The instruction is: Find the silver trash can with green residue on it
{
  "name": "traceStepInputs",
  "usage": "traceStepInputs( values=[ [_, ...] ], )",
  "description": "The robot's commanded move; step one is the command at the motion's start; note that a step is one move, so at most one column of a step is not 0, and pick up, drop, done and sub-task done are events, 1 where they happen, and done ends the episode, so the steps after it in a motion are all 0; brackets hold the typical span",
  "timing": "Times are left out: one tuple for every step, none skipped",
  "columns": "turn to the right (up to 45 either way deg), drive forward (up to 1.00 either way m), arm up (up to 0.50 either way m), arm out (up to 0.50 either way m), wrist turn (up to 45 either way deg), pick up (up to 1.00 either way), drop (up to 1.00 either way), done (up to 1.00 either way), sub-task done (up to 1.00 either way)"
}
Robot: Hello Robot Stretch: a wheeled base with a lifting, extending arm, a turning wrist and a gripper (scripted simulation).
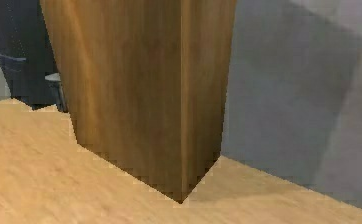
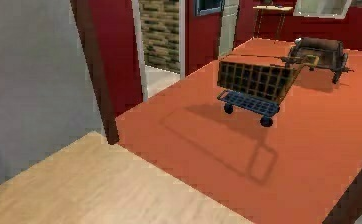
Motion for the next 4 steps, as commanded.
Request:
traceStepInputs(
  values=[
    [33.0,0.0,0.0,0.0,0.0,0.0,0.0,0.0,0.0],
    [0.0,0.25,0.0,0.0,0.0,0.0,0.0,0.0,0.0],
    [-45.0,0.0,0.0,0.0,0.0,0.0,0.0,0.0,0.0],
    [-39.0,0.0,0.0,0.0,0.0,0.0,0.0,0.0,0.0]
  ],
)
